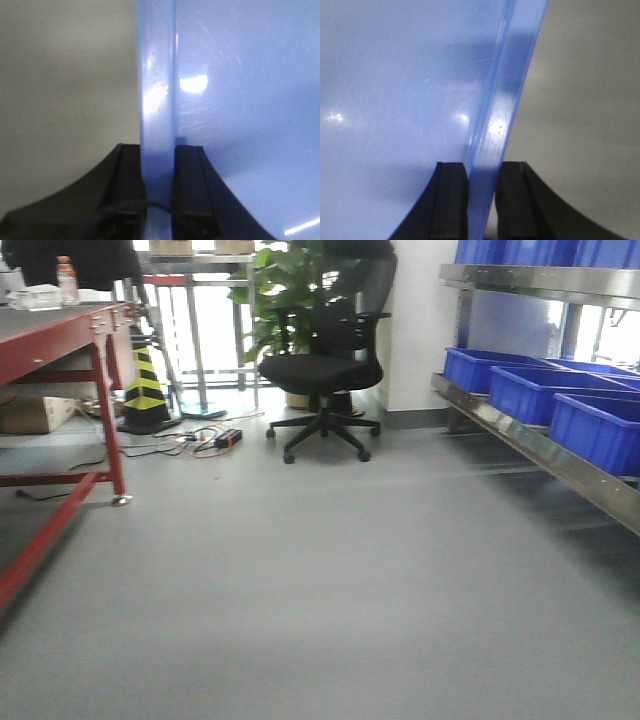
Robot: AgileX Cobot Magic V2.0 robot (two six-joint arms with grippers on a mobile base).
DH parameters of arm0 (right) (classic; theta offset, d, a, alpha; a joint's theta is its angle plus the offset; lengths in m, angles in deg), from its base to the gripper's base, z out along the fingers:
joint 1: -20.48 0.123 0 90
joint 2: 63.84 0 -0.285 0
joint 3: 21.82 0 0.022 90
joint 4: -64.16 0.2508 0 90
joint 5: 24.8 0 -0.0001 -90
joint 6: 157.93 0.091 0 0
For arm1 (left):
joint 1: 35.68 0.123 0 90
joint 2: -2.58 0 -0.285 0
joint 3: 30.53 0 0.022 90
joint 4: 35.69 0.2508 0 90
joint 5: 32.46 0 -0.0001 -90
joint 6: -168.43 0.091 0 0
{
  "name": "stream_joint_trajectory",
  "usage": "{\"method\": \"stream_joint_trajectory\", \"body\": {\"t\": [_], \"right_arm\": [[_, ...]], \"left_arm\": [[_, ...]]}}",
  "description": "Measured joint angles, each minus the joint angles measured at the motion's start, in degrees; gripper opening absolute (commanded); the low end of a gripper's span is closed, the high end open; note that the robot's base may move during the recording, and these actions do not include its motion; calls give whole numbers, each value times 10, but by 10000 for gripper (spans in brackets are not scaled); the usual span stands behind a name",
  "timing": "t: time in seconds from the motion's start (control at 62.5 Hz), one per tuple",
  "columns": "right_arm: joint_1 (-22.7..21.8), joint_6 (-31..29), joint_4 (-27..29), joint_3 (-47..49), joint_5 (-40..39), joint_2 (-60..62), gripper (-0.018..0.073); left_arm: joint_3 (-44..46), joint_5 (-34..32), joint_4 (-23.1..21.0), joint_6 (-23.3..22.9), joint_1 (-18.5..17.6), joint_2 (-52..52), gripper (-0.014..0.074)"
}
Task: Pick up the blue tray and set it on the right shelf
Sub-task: 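Hold the tray in both grippers while the base turns and drives to the shelf, then raise the held tray above the steel shelf edge with both grippers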
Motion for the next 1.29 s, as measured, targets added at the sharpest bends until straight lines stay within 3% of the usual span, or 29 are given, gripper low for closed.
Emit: {"method": "stream_joint_trajectory", "body": {"t": [1.295], "right_arm": [[0, 0, 0, 0, 0, 0, 57]], "left_arm": [[0, 1, -1, 0, 0, 0, -48]]}}
